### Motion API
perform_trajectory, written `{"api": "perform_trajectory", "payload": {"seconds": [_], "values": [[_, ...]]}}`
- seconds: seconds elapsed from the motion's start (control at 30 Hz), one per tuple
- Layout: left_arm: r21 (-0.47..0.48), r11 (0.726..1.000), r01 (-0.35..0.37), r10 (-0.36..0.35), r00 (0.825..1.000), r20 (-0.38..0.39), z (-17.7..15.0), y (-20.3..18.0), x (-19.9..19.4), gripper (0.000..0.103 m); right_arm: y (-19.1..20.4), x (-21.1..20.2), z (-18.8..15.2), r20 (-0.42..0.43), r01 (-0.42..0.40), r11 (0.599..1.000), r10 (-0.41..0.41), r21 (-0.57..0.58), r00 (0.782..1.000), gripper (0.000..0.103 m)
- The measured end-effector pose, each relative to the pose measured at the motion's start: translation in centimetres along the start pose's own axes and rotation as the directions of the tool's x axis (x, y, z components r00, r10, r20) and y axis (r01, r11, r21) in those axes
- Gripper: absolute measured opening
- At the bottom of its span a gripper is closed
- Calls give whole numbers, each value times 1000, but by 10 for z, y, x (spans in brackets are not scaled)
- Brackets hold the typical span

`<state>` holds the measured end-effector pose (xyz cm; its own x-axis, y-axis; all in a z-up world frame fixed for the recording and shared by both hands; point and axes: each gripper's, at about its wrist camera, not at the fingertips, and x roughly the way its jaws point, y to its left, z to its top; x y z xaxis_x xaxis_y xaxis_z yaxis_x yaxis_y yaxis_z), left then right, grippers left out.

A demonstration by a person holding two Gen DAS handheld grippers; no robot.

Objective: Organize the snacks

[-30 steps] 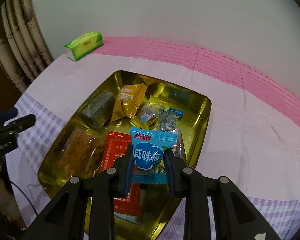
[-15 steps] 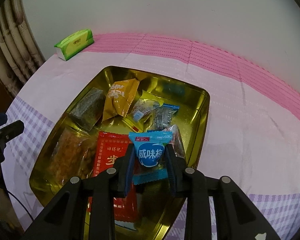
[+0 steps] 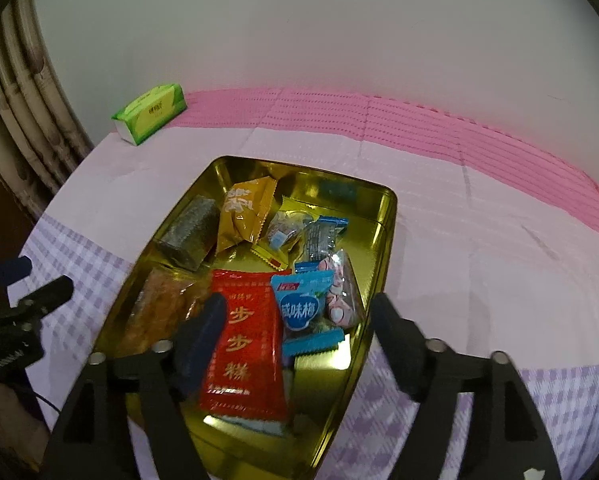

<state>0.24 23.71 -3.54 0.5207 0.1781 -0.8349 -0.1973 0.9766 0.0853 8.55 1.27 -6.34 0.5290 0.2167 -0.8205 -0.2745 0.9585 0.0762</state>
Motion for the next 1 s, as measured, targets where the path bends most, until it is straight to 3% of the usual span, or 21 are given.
{"api": "perform_trajectory", "payload": {"seconds": [0.27, 1.0], "values": [[11, 1000, -5, 5, 1000, -13, -3, -2, -3, 75, 12, -13, -19, -35, -6, 1000, 6, 8, 999, 93], [82, 997, 11, -10, 1000, -15, -6, -25, -10, 75, 23, -1, -37, -98, -5, 1000, 3, -23, 995, 96]]}}
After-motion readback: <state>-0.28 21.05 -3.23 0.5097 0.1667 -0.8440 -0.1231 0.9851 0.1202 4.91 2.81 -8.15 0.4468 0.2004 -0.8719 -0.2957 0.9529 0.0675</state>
